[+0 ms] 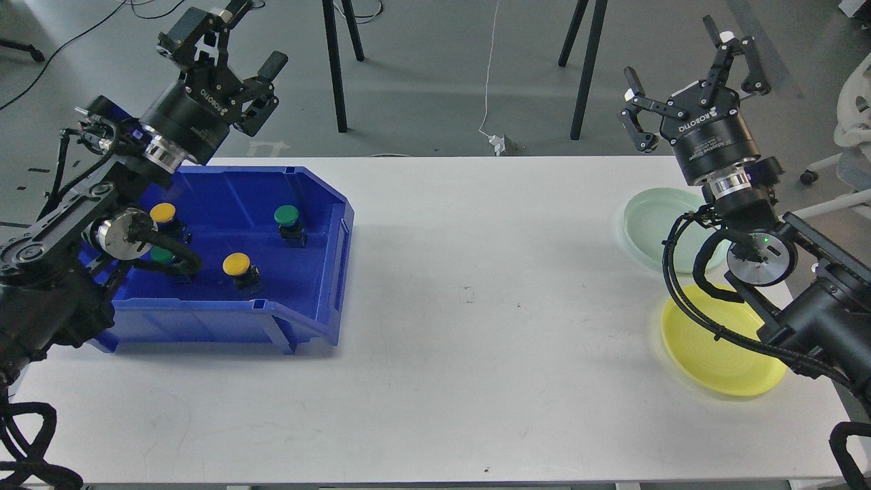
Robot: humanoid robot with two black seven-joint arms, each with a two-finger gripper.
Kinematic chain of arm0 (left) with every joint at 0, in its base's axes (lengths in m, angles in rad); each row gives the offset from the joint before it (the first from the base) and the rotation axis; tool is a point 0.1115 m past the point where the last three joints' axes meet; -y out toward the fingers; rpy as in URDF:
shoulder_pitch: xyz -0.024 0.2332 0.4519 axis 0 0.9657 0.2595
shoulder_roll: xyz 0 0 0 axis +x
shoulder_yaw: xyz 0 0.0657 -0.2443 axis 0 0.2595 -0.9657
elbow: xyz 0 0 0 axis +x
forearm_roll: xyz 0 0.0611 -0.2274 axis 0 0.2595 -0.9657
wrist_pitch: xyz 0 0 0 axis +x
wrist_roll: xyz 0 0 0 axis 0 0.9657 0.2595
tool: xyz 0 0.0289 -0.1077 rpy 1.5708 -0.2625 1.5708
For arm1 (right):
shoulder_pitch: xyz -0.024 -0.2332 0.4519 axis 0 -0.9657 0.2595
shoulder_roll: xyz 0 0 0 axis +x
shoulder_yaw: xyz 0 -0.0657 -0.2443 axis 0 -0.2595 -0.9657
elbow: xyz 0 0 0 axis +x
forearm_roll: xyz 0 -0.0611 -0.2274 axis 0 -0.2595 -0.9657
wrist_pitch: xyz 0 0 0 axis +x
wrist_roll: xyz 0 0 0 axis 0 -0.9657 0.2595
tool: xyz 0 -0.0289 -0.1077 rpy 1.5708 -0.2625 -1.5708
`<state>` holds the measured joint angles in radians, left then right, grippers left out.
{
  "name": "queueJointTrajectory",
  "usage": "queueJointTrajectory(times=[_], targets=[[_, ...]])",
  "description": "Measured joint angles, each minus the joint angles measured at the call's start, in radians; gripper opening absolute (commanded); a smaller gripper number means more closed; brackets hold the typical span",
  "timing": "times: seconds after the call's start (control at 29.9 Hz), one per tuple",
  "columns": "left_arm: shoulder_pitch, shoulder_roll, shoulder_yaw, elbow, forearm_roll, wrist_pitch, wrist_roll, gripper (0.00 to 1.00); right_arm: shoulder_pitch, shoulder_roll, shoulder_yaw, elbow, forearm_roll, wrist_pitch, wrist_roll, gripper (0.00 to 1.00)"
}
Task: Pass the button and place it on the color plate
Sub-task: 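Move the left gripper down into the blue bin toward a yellow button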
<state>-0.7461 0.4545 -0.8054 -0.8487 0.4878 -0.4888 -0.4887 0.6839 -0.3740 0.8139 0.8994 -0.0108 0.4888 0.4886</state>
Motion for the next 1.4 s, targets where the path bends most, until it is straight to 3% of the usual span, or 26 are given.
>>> queueJointTrajectory(times=[0.27,0.43,0.57,0.7,0.8,0.94,1.07,1.24,1.4], targets=[[-0.051,-0.027,-0.024,0.036,-0.06,0.0,0.0,0.85,-0.002,0.001,0.002,0.0,0.0,0.0,0.0,1.0],[-0.078,-0.172,-0.038,0.093,-0.168,0.0,0.0,0.85,-0.007,0.003,0.002,0.003,0.0,0.0,0.0,1.0],[-0.051,-0.228,-0.096,0.019,-0.192,0.0,0.0,0.85,-0.02,0.009,0.005,0.009,0.001,0.0,0.0,1.0],[0.003,-0.246,-0.127,-0.134,-0.194,0.0,0.0,0.85,-0.032,0.007,0.008,0.01,0.002,0.0,0.0,1.0],[0.012,-0.192,-0.093,-0.256,-0.174,0.0,0.0,0.85,-0.04,0.003,0.014,0.011,0.002,0.0,0.0,1.0],[0.0,-0.031,0.02,-0.424,-0.089,0.001,0.0,0.85,-0.044,0.003,0.016,0.009,0.002,0.0,0.0,1.0],[-0.049,0.12,0.137,-0.535,0.016,0.067,0.0,0.85,-0.05,0.003,0.017,0.007,0.002,0.0,0.0,1.0],[-0.206,0.286,0.39,-0.572,0.185,0.181,0.0,0.85,-0.067,0.004,0.019,0.003,0.002,0.0,0.0,1.0],[-0.432,0.451,0.744,-0.576,0.438,0.282,0.0,0.85,-0.09,0.004,0.02,0.003,0.002,0.0,0.0,1.0]])
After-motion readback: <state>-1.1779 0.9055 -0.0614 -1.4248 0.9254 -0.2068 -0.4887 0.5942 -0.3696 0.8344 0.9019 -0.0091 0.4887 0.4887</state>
